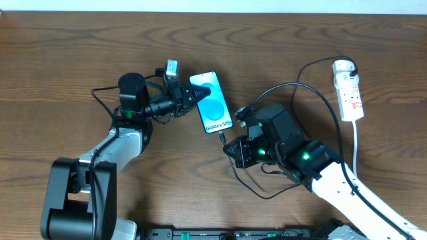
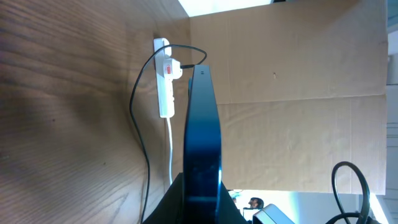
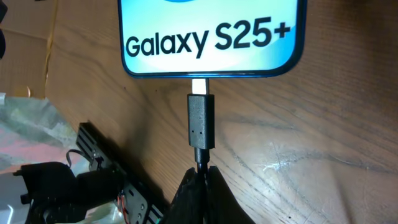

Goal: Plug charger to phone and switch on socket
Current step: 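Push the USB-C plug up into the phone's port with the right gripper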

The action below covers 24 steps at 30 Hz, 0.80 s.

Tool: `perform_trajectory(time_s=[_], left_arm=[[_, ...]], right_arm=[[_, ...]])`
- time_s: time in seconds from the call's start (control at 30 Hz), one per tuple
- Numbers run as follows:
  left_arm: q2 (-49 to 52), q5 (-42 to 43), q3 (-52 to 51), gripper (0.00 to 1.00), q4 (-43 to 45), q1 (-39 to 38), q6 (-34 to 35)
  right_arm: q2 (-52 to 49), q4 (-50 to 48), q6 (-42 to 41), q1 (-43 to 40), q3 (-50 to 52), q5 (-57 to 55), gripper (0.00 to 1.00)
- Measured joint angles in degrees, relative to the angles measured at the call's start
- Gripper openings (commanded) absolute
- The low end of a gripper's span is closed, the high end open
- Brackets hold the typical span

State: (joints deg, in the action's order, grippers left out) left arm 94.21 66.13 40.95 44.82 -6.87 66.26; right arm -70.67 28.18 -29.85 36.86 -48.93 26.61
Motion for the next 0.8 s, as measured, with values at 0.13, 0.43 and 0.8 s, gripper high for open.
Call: perform_trajectory(time_s=[0.13,0.43,0.8], left_arm=[[0.0,0.0,0.0,0.07,0.0,0.0,0.79],[0.0,-0.02,0.0,0.07,0.0,0.0,0.31],[0.0,-0.04,0.0,0.07,0.0,0.0,-0.79]], right_arm=[[0.0,-0.28,-0.22,0.0,0.0,0.39,0.01],[0.0,-0.24,-0.35,0.0,0.0,0.33,0.01],[-0.09,-0.28,-0.33,0.0,0.0,-0.5,0.01]])
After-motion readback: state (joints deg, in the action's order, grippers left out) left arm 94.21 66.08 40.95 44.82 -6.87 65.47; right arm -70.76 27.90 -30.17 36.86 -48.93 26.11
